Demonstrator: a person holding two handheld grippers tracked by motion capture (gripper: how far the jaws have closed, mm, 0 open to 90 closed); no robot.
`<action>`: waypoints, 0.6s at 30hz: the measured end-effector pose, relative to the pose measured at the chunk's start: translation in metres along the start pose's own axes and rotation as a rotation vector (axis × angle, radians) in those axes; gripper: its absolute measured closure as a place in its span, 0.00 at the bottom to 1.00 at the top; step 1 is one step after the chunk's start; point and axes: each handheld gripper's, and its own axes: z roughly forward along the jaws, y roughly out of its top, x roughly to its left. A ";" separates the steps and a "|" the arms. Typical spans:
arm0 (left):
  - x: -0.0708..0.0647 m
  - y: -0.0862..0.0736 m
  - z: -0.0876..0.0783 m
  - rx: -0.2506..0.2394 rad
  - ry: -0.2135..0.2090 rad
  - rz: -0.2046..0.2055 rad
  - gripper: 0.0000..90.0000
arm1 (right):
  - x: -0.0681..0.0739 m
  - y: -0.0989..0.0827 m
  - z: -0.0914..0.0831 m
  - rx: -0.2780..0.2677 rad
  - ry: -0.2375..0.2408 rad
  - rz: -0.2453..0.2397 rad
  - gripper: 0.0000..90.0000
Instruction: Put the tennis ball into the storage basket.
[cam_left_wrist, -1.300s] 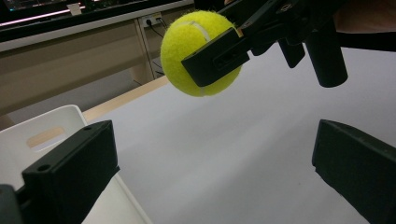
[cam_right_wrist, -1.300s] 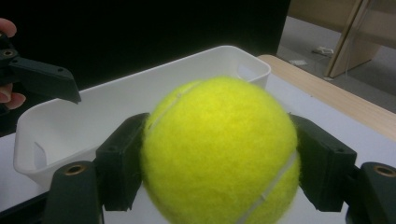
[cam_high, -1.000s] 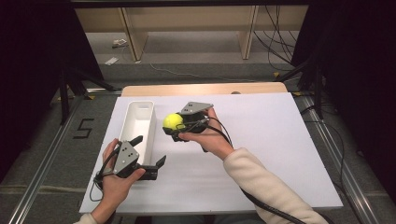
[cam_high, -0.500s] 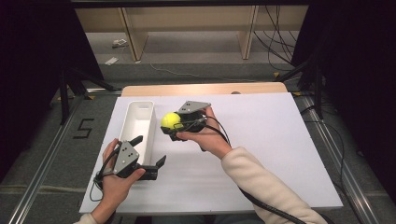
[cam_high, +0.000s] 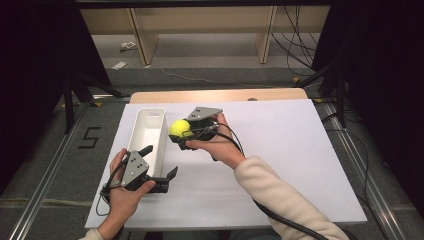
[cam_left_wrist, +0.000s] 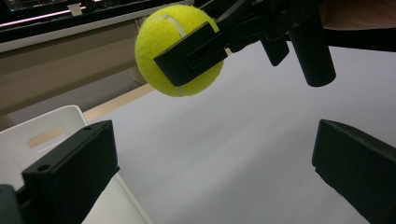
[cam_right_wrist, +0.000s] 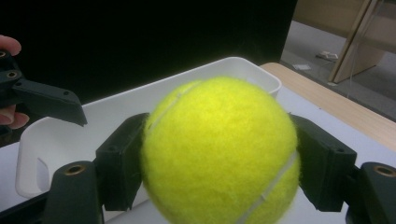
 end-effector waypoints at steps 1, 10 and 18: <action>0.000 0.000 0.000 0.000 0.000 0.000 0.00 | 0.000 0.000 0.000 0.000 0.000 0.000 0.30; 0.001 0.001 0.000 -0.001 0.011 0.021 0.00 | 0.001 0.004 0.003 0.000 0.002 -0.008 0.30; 0.000 0.000 0.000 0.005 0.012 0.007 0.00 | 0.002 0.007 0.005 0.002 0.004 -0.009 0.30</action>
